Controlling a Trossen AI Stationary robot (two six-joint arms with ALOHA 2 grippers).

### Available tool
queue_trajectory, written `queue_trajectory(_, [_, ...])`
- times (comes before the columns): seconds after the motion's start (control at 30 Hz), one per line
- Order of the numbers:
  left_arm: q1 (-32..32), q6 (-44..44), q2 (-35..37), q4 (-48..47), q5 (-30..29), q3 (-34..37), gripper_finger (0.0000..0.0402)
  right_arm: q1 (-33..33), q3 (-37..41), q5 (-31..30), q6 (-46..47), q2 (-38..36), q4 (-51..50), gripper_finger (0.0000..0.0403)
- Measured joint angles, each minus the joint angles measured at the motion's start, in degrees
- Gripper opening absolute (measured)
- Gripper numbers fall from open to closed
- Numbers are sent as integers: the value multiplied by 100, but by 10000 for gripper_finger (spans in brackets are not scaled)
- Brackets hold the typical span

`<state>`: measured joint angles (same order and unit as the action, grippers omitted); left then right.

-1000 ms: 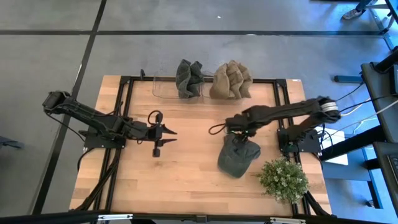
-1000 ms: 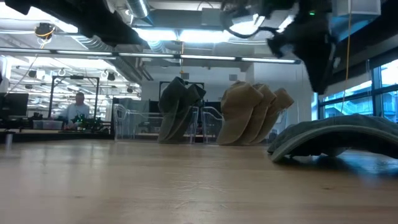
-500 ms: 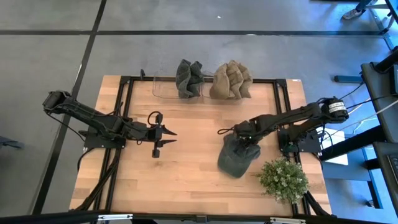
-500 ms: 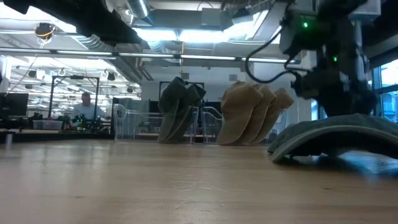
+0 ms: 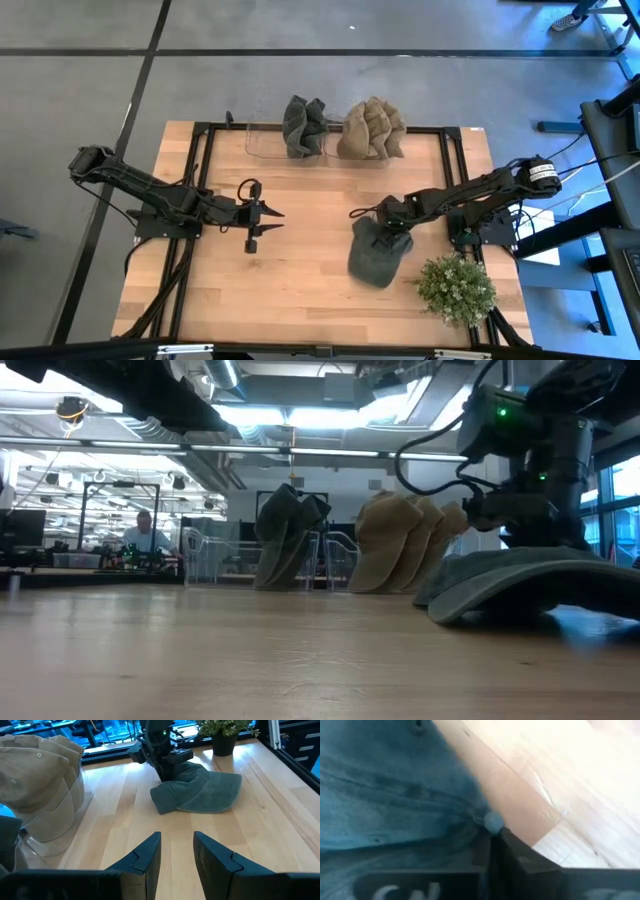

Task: Pick & Place hat
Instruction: Put the black cap into the left transparent bin

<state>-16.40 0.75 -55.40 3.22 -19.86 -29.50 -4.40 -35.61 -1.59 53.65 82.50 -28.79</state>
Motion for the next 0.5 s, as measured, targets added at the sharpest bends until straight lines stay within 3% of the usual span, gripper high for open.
queue_trajectory(0.3, [0,0,1,-2,-2,0,109,4,-38,-502,-487,24,284,7])
queue_trajectory(0.5, [0,0,0,1,-21,0,109,4,-614,-1308,-1370,24,297,5])
